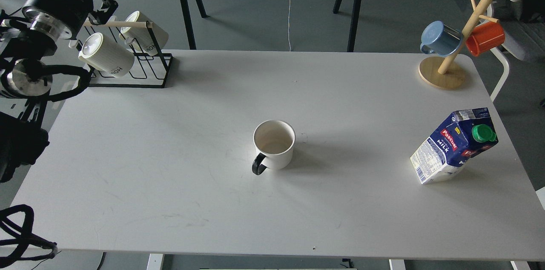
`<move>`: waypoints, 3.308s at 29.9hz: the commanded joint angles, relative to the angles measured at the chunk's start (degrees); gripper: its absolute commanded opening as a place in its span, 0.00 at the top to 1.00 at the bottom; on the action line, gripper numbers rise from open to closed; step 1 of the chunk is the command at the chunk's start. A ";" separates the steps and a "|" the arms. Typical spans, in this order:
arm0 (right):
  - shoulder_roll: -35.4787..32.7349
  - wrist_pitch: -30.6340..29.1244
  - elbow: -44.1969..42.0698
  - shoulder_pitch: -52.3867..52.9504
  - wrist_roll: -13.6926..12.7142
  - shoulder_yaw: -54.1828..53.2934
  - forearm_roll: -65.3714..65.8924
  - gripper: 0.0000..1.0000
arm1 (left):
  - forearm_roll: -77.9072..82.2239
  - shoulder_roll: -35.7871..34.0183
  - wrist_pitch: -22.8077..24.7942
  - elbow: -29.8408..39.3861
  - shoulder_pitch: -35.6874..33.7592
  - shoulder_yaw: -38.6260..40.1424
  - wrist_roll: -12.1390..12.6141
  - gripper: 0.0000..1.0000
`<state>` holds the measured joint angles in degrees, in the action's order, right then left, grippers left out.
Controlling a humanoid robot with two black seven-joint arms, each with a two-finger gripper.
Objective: Place cup and milk with both arms
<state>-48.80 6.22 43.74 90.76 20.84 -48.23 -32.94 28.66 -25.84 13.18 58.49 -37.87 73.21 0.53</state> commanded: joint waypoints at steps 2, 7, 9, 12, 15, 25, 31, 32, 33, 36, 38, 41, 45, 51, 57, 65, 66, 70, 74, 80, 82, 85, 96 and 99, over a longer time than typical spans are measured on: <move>1.25 -0.07 4.32 -5.85 -0.01 -0.11 -0.37 0.01 | 0.00 0.09 0.01 0.04 0.08 0.01 0.00 0.01; 0.90 -0.07 9.69 -10.16 -0.01 0.06 -0.28 0.01 | 0.00 0.09 0.01 0.04 0.08 0.01 -0.09 0.01; 0.81 0.19 9.79 -10.95 -0.01 0.50 0.15 0.01 | 0.00 0.09 0.01 0.04 0.08 0.01 -0.09 0.01; 0.90 -0.15 9.79 -12.36 -0.01 1.73 0.42 0.01 | 0.00 0.00 0.01 0.04 0.08 0.01 0.00 0.01; 1.16 -0.51 9.44 -12.98 0.08 2.09 0.51 0.01 | 0.08 -0.43 0.01 0.04 0.08 0.01 0.00 0.01; 2.13 -0.69 9.00 -14.82 0.08 2.61 0.60 0.01 | 0.00 -1.14 0.01 0.04 -0.10 0.01 0.00 0.01; 3.45 -0.69 7.94 -16.93 -0.53 3.93 1.47 0.01 | 0.00 -1.14 0.01 0.04 -0.27 0.01 0.00 0.01; 3.62 -0.69 7.77 -17.02 -0.53 3.67 1.48 0.01 | 0.00 -1.14 0.01 0.04 -0.27 -0.08 0.00 0.01; 3.63 -0.69 7.85 -17.20 -0.27 3.67 1.48 0.01 | 0.00 -1.05 -0.08 0.04 -0.27 -0.08 0.00 0.01; 3.27 -0.78 7.85 -18.42 -0.01 4.28 2.00 0.01 | 0.00 -1.05 -0.08 0.04 -0.27 -0.17 0.00 0.01; 3.62 -0.95 7.77 -21.84 -0.01 4.02 2.18 0.01 | 0.00 -1.14 -0.08 0.04 -0.27 -0.17 0.00 0.01; 3.63 -6.98 8.73 -24.57 -1.58 3.67 1.92 0.01 | 0.00 -1.23 -0.08 0.04 -0.18 -0.17 0.00 0.01; 2.66 -12.03 15.66 -29.84 -9.05 2.45 1.12 0.01 | 0.00 -1.14 -0.08 0.04 -0.27 -0.17 0.00 0.01; -4.10 -17.37 27.70 -40.56 -10.82 -1.78 -2.29 0.01 | 0.00 -1.05 -0.08 -0.05 -0.18 -0.26 0.00 0.01; -10.60 -24.67 35.71 -50.14 -10.64 -2.75 -9.24 0.01 | 0.08 -1.05 -0.08 -0.05 -0.18 -0.52 0.00 0.01; -14.83 -34.22 40.63 -61.74 -10.29 -3.27 -15.48 0.01 | 0.00 -1.14 -0.08 -0.05 -0.27 -0.61 0.00 0.01; -15.35 -34.22 41.25 -63.32 -10.12 -3.27 -16.01 0.01 | 0.08 -1.23 -0.08 -0.05 -0.18 -0.61 0.00 0.01; -16.76 -34.22 42.66 -69.57 -9.94 -3.27 -17.07 0.01 | 0.00 -1.31 -0.08 -0.05 -0.18 -0.61 0.00 0.01; -17.64 -34.22 43.97 -75.10 -9.94 -3.27 -17.07 0.01 | 0.08 -1.31 -0.17 -0.05 -0.18 -0.61 0.08 0.01; -17.91 -34.22 47.75 -82.58 -9.68 -3.19 -17.07 0.01 | 0.08 -1.31 -0.17 0.04 -0.18 -0.70 0.17 0.01; -17.91 -34.22 49.33 -84.69 -9.41 -3.19 -17.07 0.01 | 0.08 -1.31 -0.17 -0.05 -0.18 -0.70 0.17 0.01; -17.91 -34.22 50.92 -87.15 -9.24 -3.19 -16.98 0.01 | 0.08 -1.40 -0.17 0.04 -0.18 -0.70 0.17 0.01; -18.79 -34.22 54.52 -92.78 -9.23 -3.10 -15.75 0.01 | 0.08 -1.31 -0.17 0.04 -0.18 -0.70 0.17 0.01; -19.05 -34.22 55.58 -94.36 -8.62 -3.10 -15.23 0.01 | 0.08 -1.31 -0.17 0.04 -0.18 -0.70 0.17 0.01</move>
<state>-67.57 -28.01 98.50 -2.23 11.71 -51.34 -48.67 28.74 -27.22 13.00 58.54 -38.06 72.51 0.70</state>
